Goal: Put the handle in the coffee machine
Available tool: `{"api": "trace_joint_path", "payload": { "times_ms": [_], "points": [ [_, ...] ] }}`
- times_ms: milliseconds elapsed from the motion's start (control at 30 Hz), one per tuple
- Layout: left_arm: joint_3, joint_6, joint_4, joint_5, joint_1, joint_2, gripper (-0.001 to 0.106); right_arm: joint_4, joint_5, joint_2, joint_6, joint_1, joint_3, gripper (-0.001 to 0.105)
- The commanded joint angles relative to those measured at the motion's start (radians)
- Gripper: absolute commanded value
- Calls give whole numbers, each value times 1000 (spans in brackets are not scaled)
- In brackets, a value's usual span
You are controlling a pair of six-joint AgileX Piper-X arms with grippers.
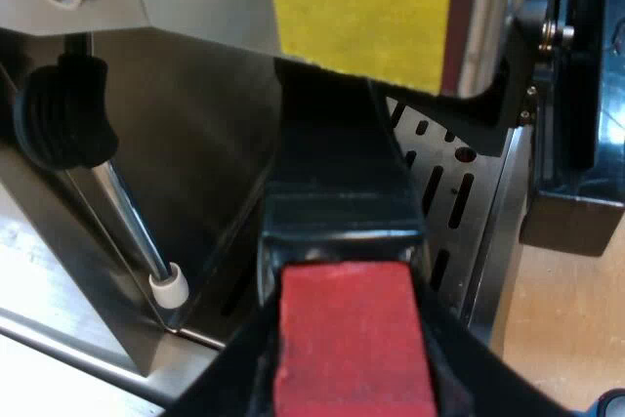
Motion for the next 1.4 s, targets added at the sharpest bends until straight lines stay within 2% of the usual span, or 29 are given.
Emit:
{"api": "trace_joint_path", "payload": {
  "times_ms": [33, 367, 533, 733, 1100, 1167, 1233, 1400],
  "points": [
    [-29, -5, -49, 381, -6, -34, 0, -62, -3, -19, -14, -7, -12, 27],
    [-29, -5, -49, 381, -6, -34, 0, -87, -25, -19, -14, -7, -12, 27],
    [-29, -5, -49, 381, -6, -34, 0, -97, -25, -19, -14, -7, -12, 44],
    [-29, -5, -49, 381, -6, -34, 0, -97, -25, -19, -14, -7, -12, 40],
    [-29, -5, -49, 379, -6, -34, 0, -106, -25, -19, -14, -12, -12, 40],
    [-29, -5, -49, 360, -6, -34, 0, -108, -25, -19, -14, -12, -15, 40],
    [-29, -5, -49, 314, -6, -34, 0, -111, -25, -19, -14, -12, -15, 40],
    [-29, -5, -49, 295, -6, -34, 0, -119, -25, -19, -14, -12, -15, 40]
  ]
}}
